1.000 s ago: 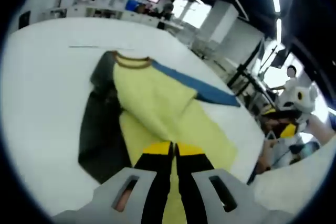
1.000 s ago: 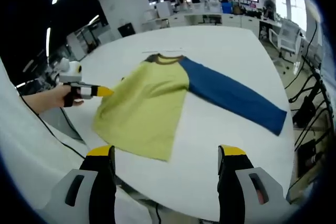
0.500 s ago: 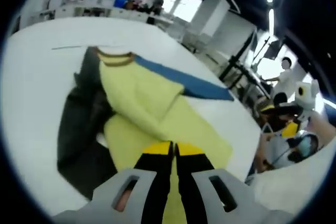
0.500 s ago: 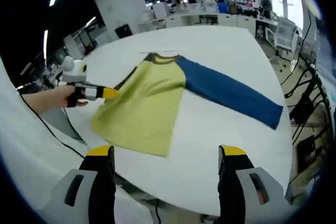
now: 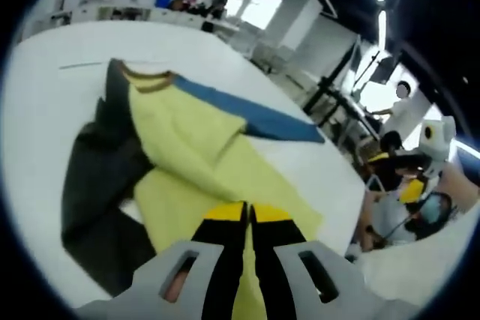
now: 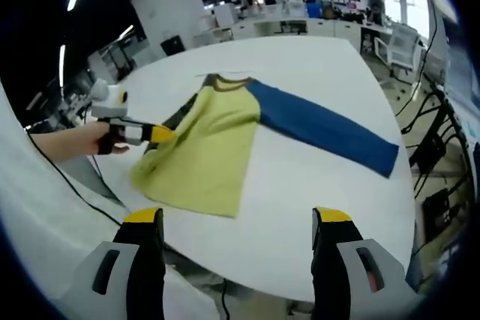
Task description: Fold the garment on the visible template until the final outline fits inside the template.
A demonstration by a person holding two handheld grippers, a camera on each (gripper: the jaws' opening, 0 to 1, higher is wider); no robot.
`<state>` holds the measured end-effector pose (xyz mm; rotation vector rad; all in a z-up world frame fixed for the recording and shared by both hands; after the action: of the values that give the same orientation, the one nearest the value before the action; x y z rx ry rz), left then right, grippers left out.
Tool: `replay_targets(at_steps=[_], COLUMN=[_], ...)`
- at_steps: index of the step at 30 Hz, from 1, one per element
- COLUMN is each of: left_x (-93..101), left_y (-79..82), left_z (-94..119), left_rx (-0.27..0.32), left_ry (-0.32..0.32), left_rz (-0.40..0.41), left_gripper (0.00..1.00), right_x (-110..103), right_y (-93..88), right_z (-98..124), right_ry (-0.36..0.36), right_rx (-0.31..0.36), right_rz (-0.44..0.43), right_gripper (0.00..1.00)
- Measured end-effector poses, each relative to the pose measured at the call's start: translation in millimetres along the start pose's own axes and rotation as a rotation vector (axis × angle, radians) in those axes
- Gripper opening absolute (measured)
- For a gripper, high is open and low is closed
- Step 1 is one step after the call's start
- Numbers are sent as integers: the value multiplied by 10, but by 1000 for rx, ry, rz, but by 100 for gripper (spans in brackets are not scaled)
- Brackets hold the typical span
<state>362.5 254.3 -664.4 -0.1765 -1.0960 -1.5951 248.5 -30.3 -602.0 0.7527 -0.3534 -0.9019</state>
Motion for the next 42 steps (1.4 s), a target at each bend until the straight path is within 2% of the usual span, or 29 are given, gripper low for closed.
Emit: replay_targets(at_steps=[6,12,18,26,42], left_x=[41,18,-14,-41,-53], left_y=[-43,-108,-191,-326,-332], left_z=[-85,-177,-289,-420,-413], left_rx=[-23,-55,-89,-131,-121], left_ry=[-6,14,63,140,135], left_rz=[-10,-13,12,-36,-28], left_gripper=[0,0,0,0,0], right_x=[13,7,-3,-14,-37], right_y=[-29,-40,-79,-105,-114], right_z=[36,66,95,136,124], right_ry=[-8,-14,-18,-27,-22], right_rx=[2,6,2,2,1], right_rz=[-10,-16,-23,-33,-33], right_gripper=[81,82,82,82,82])
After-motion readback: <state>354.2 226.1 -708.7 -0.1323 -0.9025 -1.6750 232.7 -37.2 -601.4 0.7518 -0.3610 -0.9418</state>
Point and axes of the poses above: the point that each gripper's makers call its tool centre point, and the gripper's own axes: z roughly backward along the fingers, x roughly to its right, y roughly out of its top, the point moved 8 cm from there along z, roughly backward along the fingers, and after that the axes turned 15 degrees about z, right-handed, at the moved point
